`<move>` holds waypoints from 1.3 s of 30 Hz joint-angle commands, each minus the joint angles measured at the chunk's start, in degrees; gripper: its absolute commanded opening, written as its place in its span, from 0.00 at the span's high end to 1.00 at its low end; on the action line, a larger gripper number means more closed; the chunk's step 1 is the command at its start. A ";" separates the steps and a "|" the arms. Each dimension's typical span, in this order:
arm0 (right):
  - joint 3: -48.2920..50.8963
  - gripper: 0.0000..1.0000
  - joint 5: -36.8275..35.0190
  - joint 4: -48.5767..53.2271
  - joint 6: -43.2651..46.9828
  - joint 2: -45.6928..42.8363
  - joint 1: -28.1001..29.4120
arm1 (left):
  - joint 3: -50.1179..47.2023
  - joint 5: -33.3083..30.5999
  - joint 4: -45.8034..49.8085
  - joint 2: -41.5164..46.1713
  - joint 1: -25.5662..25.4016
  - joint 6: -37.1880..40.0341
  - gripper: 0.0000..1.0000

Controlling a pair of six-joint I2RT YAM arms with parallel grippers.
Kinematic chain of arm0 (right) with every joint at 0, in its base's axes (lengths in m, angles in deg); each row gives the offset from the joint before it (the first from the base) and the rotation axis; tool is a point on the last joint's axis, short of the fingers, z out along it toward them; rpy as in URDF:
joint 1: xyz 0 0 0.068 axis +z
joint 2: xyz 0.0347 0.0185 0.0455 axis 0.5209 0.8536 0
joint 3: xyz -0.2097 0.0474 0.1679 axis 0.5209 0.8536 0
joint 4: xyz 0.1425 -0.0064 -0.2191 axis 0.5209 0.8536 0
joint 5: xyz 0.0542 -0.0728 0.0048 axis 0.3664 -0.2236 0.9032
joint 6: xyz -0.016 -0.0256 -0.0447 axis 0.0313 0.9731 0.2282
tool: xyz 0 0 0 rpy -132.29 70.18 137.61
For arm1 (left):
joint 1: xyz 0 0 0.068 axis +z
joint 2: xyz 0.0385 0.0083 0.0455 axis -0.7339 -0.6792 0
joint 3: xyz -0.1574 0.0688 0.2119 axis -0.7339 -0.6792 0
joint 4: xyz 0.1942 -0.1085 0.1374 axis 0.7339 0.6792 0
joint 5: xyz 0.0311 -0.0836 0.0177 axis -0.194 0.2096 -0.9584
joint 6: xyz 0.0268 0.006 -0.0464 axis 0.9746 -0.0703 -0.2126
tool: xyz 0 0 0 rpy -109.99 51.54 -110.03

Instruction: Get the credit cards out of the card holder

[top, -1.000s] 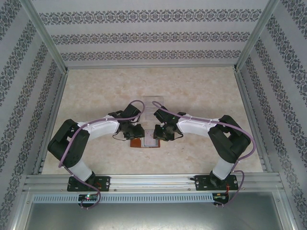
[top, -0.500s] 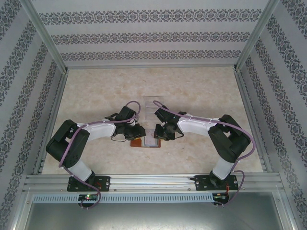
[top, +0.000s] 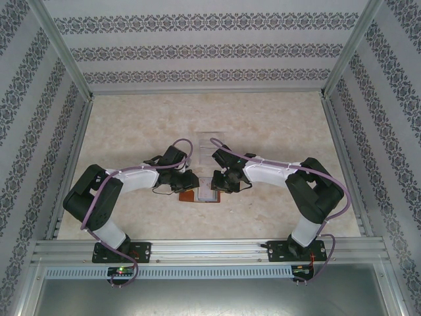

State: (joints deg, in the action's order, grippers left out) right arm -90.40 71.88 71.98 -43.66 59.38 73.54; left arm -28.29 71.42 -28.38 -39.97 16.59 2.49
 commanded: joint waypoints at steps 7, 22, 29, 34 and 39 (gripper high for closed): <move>-2.33 0.70 -2.74 2.07 0.40 -1.81 0.91 | 0.32 -1.29 2.21 1.68 0.39 -0.10 0.83; -3.40 0.58 -8.09 5.89 -0.51 -3.06 1.61 | 0.43 -1.07 2.83 1.16 0.40 0.10 0.85; -2.08 0.60 -1.89 -0.83 -1.47 -1.83 1.29 | 0.50 -1.06 2.89 0.96 0.39 0.21 0.85; -2.21 0.65 -1.69 -1.56 -1.63 0.82 1.21 | 0.67 -1.00 2.83 1.06 0.39 0.19 0.85; -1.62 0.68 -2.00 -1.48 -1.42 2.27 1.03 | 0.51 -0.90 2.70 1.40 0.39 0.28 0.85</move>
State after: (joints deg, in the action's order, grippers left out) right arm -92.52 69.54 70.84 -44.30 60.60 74.66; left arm -28.29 71.22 -27.29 -39.47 16.59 2.49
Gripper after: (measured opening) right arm 0.325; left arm 0.148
